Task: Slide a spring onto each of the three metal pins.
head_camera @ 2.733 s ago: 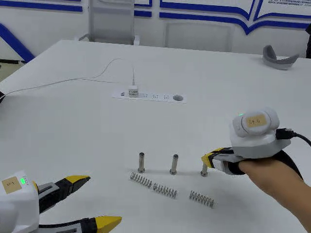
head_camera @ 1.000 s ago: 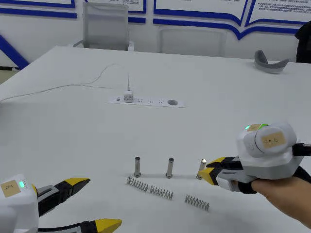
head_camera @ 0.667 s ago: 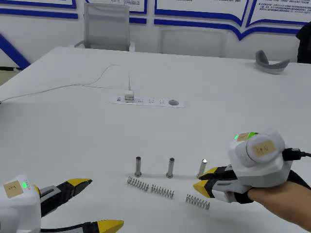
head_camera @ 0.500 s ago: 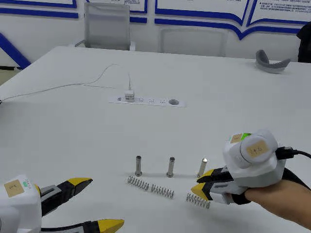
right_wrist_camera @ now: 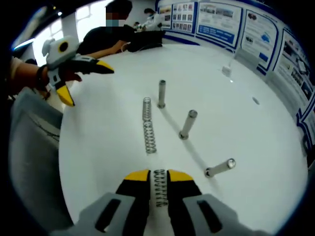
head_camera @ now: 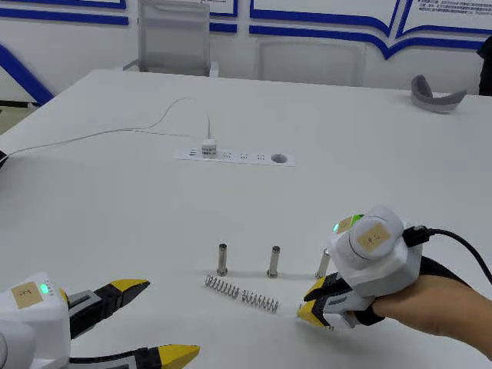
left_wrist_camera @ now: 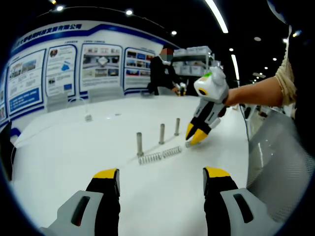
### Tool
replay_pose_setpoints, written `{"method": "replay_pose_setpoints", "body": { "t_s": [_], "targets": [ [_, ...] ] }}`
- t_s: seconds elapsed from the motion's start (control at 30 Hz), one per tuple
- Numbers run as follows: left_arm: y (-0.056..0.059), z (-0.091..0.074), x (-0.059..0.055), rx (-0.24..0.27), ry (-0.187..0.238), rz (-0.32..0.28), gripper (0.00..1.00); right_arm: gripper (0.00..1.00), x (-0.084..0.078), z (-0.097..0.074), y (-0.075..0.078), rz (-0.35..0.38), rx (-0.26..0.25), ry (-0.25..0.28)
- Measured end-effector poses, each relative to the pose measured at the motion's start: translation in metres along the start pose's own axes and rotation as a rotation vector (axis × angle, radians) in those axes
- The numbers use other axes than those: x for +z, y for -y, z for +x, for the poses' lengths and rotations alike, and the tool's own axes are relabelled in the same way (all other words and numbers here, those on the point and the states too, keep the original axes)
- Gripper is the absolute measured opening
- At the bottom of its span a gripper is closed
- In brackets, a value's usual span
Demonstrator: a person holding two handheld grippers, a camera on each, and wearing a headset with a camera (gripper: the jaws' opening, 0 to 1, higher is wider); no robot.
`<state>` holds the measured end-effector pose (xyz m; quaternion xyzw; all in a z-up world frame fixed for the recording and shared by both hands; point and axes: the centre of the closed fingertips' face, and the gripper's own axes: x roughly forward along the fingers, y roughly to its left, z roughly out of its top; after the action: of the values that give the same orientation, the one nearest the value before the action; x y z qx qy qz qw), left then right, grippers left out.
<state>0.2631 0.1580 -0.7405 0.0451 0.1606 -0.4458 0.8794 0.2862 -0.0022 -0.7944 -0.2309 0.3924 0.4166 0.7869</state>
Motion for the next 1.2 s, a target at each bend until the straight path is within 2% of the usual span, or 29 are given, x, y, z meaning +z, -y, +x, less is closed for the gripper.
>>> {"method": "replay_pose_setpoints", "body": {
  "t_s": [0.3,0.57,1.2],
  "targets": [
    [0.000,-0.001,-0.002,0.004,-0.001,-0.004,0.70,0.12,-0.006,0.010,0.002,-0.042,0.023,-0.055],
    [-0.001,-0.002,-0.002,0.008,-0.002,-0.007,0.70,0.12,-0.007,0.011,0.002,-0.047,0.028,-0.056],
    [0.004,0.000,0.003,-0.008,0.002,0.005,0.70,0.12,-0.003,-0.018,0.016,0.022,-0.040,0.031]
  ]
}}
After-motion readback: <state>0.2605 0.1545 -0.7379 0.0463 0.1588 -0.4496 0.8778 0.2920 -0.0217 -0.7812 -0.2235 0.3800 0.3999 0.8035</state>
